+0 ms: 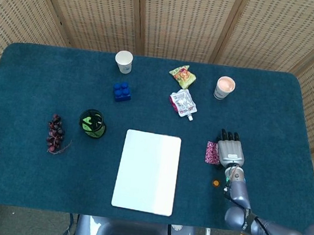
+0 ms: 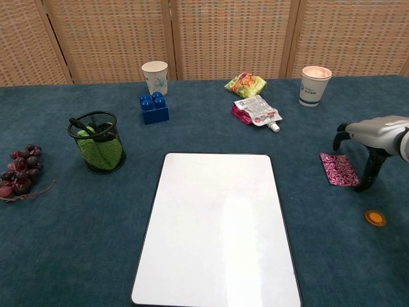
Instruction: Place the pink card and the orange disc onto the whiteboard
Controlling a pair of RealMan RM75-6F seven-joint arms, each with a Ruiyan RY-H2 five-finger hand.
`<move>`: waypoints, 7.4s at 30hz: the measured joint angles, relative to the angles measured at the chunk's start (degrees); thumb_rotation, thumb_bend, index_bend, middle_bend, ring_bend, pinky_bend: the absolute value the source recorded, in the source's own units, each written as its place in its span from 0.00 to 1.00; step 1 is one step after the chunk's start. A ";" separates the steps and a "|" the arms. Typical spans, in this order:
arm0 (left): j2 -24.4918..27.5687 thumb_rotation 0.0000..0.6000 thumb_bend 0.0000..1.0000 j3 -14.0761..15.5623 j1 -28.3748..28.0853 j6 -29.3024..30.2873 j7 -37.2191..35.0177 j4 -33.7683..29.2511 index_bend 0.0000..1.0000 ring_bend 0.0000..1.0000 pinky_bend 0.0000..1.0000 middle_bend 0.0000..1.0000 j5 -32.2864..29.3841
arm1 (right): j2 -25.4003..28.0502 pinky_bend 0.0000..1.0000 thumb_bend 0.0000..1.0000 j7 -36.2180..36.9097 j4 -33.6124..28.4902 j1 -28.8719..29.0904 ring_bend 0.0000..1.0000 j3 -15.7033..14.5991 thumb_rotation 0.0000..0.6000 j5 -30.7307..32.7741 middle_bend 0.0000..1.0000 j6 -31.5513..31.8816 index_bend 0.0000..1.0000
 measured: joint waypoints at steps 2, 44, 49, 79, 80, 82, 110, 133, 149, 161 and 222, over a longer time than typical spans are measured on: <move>-0.03 1.00 0.00 -0.02 -0.05 -0.09 0.05 0.03 0.00 0.00 0.00 0.00 -0.06 | -0.46 0.00 0.00 0.01 0.81 0.11 0.00 -0.11 1.00 0.35 0.00 -0.10 0.21; 0.42 1.00 0.00 -0.07 0.20 0.32 -1.02 -0.19 0.00 0.00 0.00 0.00 0.01 | 2.20 0.00 0.23 2.02 -7.78 0.85 0.00 0.51 1.00 -2.23 0.00 2.65 0.46; 0.54 1.00 0.00 0.01 0.24 0.46 -1.17 -0.26 0.00 0.00 0.00 0.00 0.27 | 3.93 0.00 0.23 2.42 -14.81 1.31 0.00 1.54 1.00 -3.70 0.00 4.09 0.46; 1.17 1.00 0.00 -0.08 0.28 -0.06 -3.19 0.04 0.00 0.00 0.00 0.00 -0.06 | -9.62 0.00 0.00 -7.78 -21.20 10.80 0.00 4.50 1.00 1.16 0.00 14.36 0.00; 1.18 1.00 0.00 -0.07 0.30 0.00 -3.21 0.01 0.00 0.00 0.00 0.00 0.00 | -9.05 0.00 0.00 -7.85 -21.73 10.69 0.00 4.39 1.00 0.98 0.00 14.56 0.00; 1.21 1.00 0.00 -0.04 0.34 0.17 -3.17 -0.08 0.00 0.00 0.00 0.00 0.17 | -7.49 0.00 0.00 -8.03 -23.07 10.38 0.00 3.98 1.00 0.43 0.00 14.94 0.00; 0.97 1.00 0.00 0.25 0.66 1.03 -1.68 -0.75 0.00 0.00 0.00 0.00 0.76 | 10.22 0.00 0.26 12.01 -16.44 -5.45 0.00 -17.46 1.00 -33.53 0.00 8.39 0.38; 0.78 1.00 0.00 0.33 0.69 1.10 -1.33 -0.79 0.00 0.00 0.00 0.00 0.90 | 8.75 0.00 0.32 15.98 -7.83 -10.24 0.00 -15.92 1.00 -39.34 0.00 5.08 0.43; 0.63 1.00 0.00 0.36 0.65 0.98 -1.02 -0.70 0.00 0.00 0.00 0.00 0.85 | 8.31 0.00 0.33 17.66 -5.43 -11.76 0.00 -14.42 1.00 -40.95 0.00 3.06 0.43; 0.58 1.00 0.00 0.32 0.60 0.82 -0.92 -0.74 0.00 0.00 0.00 0.00 0.68 | 7.13 0.00 0.35 17.51 -4.09 -12.17 0.00 -12.80 1.00 -40.82 0.00 1.11 0.51; 2.21 1.00 0.00 -0.09 0.40 -0.97 -6.44 -0.22 0.00 0.00 0.00 0.00 -0.40 | -15.72 0.00 0.04 -10.16 -6.07 16.37 0.00 8.36 1.00 4.88 0.00 6.57 0.31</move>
